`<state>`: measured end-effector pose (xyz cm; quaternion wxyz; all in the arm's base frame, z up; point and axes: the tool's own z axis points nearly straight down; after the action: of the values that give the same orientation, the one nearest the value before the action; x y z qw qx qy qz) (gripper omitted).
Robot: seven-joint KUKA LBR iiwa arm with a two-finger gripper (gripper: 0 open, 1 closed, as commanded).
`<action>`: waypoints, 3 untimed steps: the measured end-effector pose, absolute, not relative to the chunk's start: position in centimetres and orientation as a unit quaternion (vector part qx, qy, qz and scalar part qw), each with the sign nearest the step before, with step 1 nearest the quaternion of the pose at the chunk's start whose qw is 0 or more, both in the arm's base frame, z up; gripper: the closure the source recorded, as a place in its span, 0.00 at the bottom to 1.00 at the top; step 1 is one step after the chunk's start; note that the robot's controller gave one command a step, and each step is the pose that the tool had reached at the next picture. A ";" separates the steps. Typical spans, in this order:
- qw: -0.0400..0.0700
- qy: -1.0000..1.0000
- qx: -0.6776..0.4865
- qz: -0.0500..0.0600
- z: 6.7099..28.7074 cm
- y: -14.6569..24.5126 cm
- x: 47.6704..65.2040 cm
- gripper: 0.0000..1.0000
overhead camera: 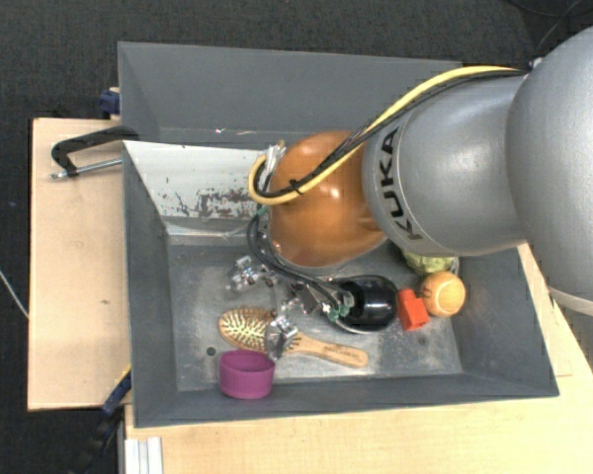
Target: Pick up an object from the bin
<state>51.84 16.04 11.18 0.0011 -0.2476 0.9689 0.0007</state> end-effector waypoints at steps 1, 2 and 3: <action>0.004 0.964 -0.267 0.001 13.6 15.8 51.9 0.00; 0.003 0.934 -0.357 0.000 8.7 15.0 51.8 0.00; 0.011 0.921 -0.388 0.002 7.7 15.1 52.0 1.00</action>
Offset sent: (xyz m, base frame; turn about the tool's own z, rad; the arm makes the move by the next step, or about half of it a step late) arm -0.0025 -0.0153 -0.0418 -0.2531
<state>52.00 15.12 7.66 0.0108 -0.3884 0.9214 0.0015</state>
